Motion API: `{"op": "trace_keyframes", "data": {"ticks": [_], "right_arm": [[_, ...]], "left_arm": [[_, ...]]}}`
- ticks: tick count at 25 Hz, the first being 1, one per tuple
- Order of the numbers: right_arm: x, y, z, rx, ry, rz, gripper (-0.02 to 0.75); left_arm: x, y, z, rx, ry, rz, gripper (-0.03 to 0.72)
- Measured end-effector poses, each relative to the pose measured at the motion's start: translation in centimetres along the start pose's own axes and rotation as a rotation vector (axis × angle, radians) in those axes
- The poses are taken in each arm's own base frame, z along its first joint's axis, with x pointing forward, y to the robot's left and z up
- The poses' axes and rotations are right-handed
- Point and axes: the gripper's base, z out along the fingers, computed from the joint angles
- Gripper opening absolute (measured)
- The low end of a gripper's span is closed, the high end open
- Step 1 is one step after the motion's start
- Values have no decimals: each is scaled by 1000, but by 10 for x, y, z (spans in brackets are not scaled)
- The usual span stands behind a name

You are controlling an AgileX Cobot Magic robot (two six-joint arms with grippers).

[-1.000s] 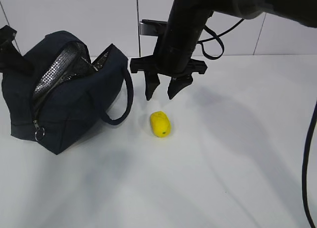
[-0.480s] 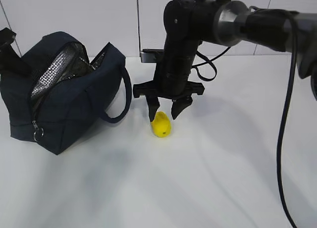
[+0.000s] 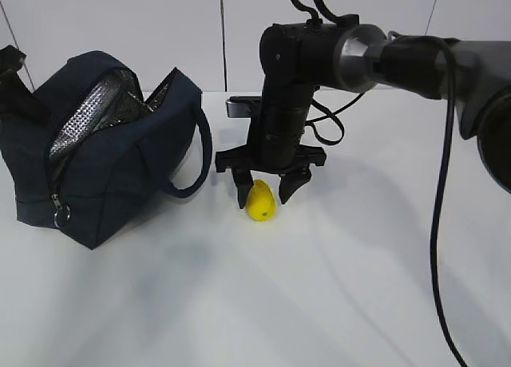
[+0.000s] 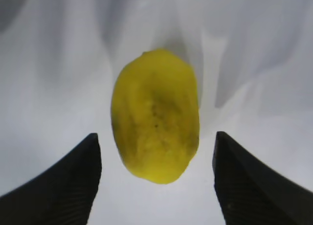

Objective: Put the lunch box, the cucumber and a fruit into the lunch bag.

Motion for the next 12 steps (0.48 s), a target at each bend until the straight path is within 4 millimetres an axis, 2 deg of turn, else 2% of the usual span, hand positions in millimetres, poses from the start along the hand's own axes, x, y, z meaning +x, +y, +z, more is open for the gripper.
{"op": "trace_keyframes", "data": {"ticks": [8, 12], "right_arm": [[-7, 1, 2, -13, -68, 1, 530], [-8, 0, 10, -11, -64, 3, 530]], "left_arm": [[0, 0, 0, -4, 0, 0, -4], [0, 0, 0, -5, -1, 0, -4]]}}
